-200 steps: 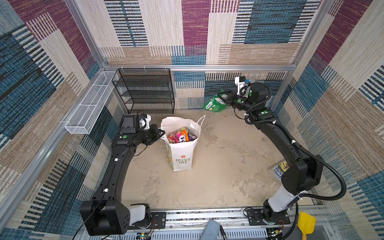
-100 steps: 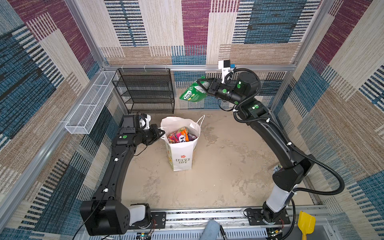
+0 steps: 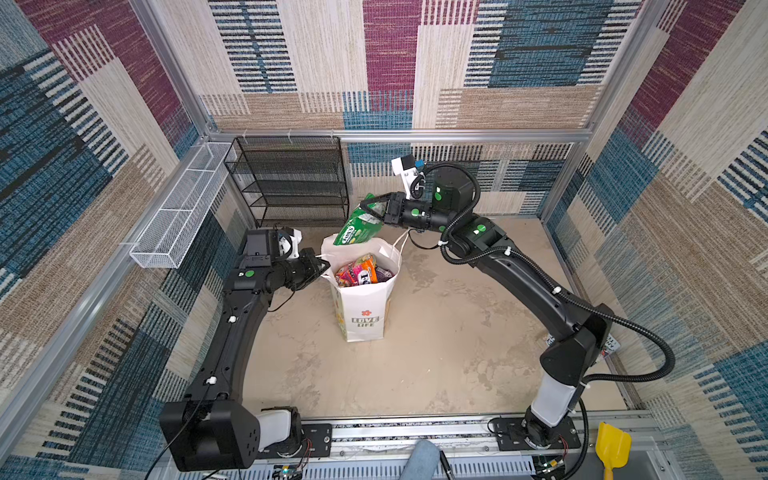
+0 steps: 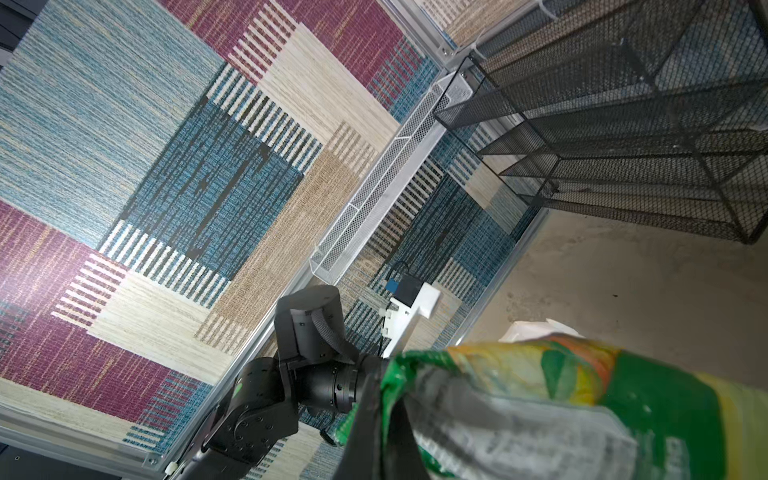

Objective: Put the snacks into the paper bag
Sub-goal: 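Lower the Spring Tea bag into the paper bag opening with the right gripper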

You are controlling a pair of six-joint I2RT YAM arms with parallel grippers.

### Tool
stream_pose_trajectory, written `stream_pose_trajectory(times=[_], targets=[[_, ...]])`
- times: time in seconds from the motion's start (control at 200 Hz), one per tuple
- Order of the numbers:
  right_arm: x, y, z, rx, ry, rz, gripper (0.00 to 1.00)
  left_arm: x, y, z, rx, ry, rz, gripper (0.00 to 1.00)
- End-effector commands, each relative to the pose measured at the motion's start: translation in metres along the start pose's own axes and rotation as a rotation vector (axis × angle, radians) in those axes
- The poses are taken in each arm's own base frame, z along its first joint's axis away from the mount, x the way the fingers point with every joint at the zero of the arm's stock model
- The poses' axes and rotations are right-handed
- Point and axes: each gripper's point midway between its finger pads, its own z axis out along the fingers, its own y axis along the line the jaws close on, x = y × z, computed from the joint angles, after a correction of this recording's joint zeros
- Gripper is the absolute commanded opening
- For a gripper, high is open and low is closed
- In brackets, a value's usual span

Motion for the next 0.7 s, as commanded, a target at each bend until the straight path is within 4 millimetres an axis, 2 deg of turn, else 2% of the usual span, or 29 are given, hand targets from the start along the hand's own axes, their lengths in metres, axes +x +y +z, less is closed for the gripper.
stream_pose_trajectory(times=[0.0,0.275,0.391,0.691], targets=[[0.001,0.01,0.005,-0.055,0.008,-0.032,0.0,-0.008,-0.005,-0.001,0.016,-0.03,0.034,0.0],[0.021,-0.019,0.031,-0.045,0.102,0.01,0.0,-0.008,-0.005,0.0,0.016,-0.028,0.034,0.0],[0.04,-0.036,0.043,-0.025,0.2,0.025,0.0,-0.008,-0.006,-0.001,0.018,-0.029,0.035,0.0],[0.067,-0.083,0.026,0.159,0.264,-0.021,0.0,-0.008,-0.007,-0.002,0.022,-0.031,0.034,0.0]])
